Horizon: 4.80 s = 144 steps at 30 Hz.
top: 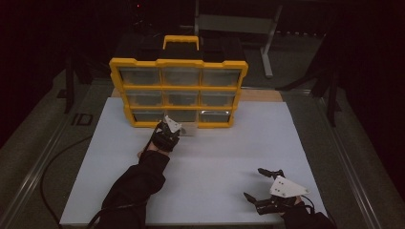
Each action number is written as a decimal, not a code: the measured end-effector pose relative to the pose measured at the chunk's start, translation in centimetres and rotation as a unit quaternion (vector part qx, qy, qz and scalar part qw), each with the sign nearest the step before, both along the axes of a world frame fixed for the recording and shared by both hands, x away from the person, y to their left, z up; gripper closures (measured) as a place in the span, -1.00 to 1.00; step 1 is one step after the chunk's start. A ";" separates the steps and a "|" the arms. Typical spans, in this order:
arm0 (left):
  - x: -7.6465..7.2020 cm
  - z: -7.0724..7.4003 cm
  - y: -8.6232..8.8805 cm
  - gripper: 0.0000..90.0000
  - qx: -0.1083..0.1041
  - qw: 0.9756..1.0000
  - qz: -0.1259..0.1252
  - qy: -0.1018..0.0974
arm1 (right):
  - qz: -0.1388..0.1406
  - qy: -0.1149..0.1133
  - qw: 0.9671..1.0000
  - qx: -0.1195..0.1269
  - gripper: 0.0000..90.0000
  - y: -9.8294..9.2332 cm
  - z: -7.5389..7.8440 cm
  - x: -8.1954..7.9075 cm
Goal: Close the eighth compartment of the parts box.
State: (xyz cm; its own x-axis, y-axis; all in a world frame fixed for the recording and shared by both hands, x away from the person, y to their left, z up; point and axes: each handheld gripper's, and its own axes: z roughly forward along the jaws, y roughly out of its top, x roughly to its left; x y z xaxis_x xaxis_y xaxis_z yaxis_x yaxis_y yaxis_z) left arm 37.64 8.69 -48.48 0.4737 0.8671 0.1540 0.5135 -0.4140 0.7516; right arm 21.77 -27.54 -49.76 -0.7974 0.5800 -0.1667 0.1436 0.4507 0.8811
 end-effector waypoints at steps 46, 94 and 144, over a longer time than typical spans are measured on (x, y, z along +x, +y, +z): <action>3.1 0.1 0.5 0.98 0.002 1.000 0.007 -0.004 | -0.002 0.001 1.000 0.000 -0.82 0.0 0.0 0.0; 5.6 -0.2 -0.4 0.98 0.016 0.999 0.034 -0.008 | 0.000 0.004 1.000 0.000 -0.82 0.0 -0.1 0.1; 2.8 1.0 -0.6 0.51 -0.004 1.000 0.027 0.015 | 0.001 0.005 1.000 -0.005 -0.82 0.1 -0.2 0.0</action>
